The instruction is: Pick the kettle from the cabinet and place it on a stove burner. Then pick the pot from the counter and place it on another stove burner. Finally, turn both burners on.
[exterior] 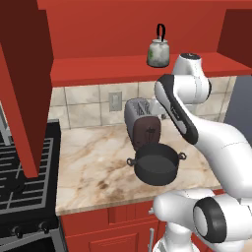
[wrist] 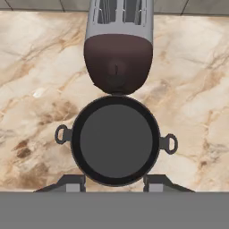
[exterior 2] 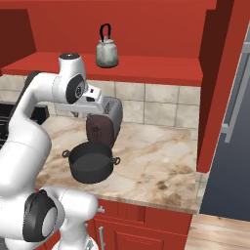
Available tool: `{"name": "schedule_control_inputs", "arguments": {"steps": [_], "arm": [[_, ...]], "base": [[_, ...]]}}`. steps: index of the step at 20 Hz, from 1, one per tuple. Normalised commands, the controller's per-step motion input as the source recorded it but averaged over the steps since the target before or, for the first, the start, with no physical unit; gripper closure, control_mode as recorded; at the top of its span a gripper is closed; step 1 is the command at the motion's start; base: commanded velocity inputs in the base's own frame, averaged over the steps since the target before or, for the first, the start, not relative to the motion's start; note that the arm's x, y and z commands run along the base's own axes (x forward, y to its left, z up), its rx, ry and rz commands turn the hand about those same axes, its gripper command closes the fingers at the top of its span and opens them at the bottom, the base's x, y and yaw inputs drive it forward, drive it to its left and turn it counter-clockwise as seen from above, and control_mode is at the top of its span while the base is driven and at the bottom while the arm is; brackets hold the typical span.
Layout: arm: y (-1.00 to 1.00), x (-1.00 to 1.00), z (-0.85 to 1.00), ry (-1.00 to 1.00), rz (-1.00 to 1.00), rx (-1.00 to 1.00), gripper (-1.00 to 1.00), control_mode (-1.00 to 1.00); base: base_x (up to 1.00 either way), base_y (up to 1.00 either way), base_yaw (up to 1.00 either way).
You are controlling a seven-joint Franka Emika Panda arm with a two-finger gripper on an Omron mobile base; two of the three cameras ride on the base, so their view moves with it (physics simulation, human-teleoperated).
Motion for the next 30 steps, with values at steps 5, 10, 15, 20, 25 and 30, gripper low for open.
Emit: {"name": "schedule_control_inputs", "arguments": {"steps": [5, 10, 15, 20, 25, 30], "arm": [[0.00, -0.08, 0.00, -0.08, 0.00, 0.00, -1.00, -1.00], [0.00, -0.23, 0.00, -0.11, 0.00, 0.00, -1.00, -1.00], [0.00, -0.30, 0.05, -0.21, -0.01, 0.00, -1.00, -1.00], [0.00, -0.21, 0.19, -0.22, -0.02, 0.00, -1.00, -1.00], [0.00, -0.17, 0.29, -0.22, -0.03, 0.00, -1.00, -1.00], [0.00, -0.06, 0.31, -0.17, -0.04, 0.00, -1.00, -1.00]], "base": [[0.00, 0.00, 0.00], [0.00, 0.00, 0.00], [0.00, 0.00, 0.00], [0.00, 0.00, 0.00], [0.00, 0.00, 0.00], [0.00, 0.00, 0.00]]}}
